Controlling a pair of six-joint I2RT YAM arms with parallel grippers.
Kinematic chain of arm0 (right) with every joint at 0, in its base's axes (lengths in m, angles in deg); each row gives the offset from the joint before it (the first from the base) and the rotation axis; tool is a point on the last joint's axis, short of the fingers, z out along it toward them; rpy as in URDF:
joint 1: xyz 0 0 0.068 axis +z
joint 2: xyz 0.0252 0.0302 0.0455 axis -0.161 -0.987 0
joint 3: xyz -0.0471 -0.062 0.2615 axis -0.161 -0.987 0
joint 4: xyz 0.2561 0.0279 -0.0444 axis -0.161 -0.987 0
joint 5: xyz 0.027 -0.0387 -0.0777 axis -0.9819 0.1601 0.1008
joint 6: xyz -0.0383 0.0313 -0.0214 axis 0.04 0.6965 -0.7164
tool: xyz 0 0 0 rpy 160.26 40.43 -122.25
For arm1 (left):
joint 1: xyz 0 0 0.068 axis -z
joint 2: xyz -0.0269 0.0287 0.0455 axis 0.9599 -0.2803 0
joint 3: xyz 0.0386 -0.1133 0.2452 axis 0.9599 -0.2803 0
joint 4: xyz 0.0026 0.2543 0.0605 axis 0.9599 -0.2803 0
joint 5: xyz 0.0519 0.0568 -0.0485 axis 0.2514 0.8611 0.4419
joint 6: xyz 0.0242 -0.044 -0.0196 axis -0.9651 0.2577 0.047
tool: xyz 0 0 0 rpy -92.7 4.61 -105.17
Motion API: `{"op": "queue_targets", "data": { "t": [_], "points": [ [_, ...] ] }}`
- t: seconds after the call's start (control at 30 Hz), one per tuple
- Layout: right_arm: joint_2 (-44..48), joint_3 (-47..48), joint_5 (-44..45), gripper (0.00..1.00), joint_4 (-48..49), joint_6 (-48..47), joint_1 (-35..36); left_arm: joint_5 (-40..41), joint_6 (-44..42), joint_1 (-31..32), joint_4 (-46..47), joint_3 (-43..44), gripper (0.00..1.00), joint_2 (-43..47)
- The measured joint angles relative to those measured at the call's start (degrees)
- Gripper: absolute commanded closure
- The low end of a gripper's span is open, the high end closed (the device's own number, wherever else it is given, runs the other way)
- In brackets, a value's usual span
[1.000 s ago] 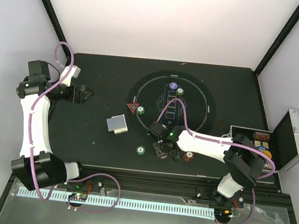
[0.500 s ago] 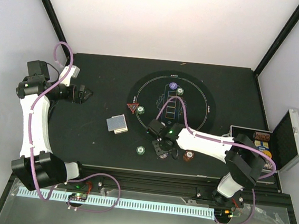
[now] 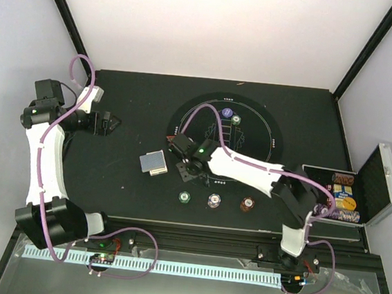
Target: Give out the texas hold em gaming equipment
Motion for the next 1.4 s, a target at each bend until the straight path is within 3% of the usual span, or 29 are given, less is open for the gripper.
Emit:
{"op": "queue_targets", "data": {
  "t": [0.37, 0.5, 0.73, 1.17, 1.4],
  "points": [
    [-27.3, 30.2, -0.8, 0.74, -1.6, -3.7, -6.2, -0.2, -0.3, -0.4, -0.3, 0.1, 0.01, -0.5],
    [-31.9, 35.1, -1.4, 0.74, -2.8, -4.0, -7.8, -0.2, -0.6, -0.4, -0.4, 0.5, 0.01, -0.9],
    [-34.4, 36.7, -2.4, 0.73, -4.3, -4.2, -8.4, -0.2, -0.8, -0.7, -0.4, 0.7, 0.01, -1.2],
    [-33.5, 34.9, -4.7, 0.37, -4.2, -4.0, -8.4, -0.2, -1.2, -0.8, -0.5, 0.7, 0.01, -1.3],
    [-25.8, 30.4, -5.0, 0.32, -4.5, -3.8, -8.3, -0.5, -1.2, -0.9, -0.8, 0.7, 0.01, -1.2]
  ]
}}
